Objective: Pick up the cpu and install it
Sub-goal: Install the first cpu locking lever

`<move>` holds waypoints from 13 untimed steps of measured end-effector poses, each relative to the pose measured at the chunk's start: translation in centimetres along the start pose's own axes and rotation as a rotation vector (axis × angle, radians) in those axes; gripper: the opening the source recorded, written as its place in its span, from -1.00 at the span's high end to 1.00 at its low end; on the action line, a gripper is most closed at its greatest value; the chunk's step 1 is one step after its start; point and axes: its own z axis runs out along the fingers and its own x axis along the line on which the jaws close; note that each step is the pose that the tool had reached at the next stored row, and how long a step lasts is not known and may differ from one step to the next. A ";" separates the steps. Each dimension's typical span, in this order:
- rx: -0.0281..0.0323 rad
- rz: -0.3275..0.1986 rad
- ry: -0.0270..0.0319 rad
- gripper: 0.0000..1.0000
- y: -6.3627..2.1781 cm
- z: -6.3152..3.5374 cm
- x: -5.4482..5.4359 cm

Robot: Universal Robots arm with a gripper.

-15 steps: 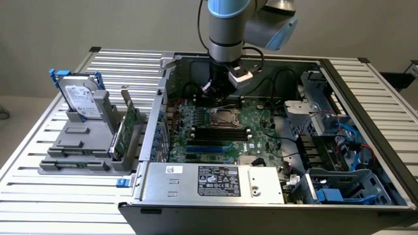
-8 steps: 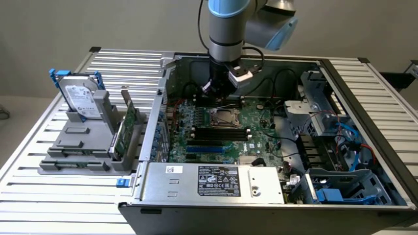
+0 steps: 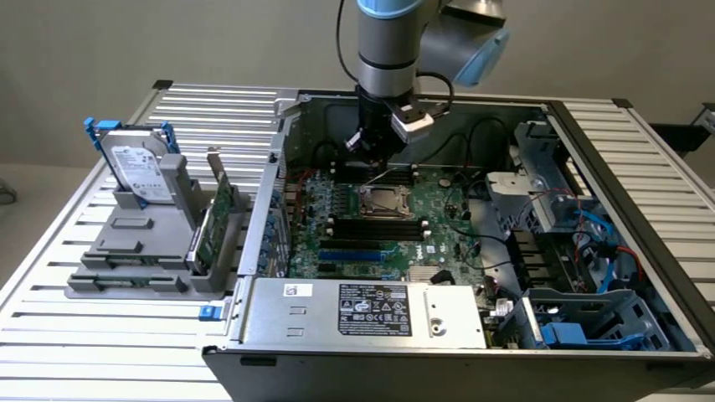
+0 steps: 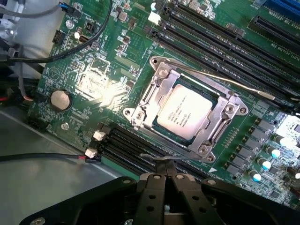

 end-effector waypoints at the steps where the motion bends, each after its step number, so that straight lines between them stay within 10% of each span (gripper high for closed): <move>1: 0.0056 0.001 0.0018 0.79 -0.12 -0.01 -0.2; 13: 0.0257 0.006 -0.0378 0.79 -0.49 -0.12 -1.2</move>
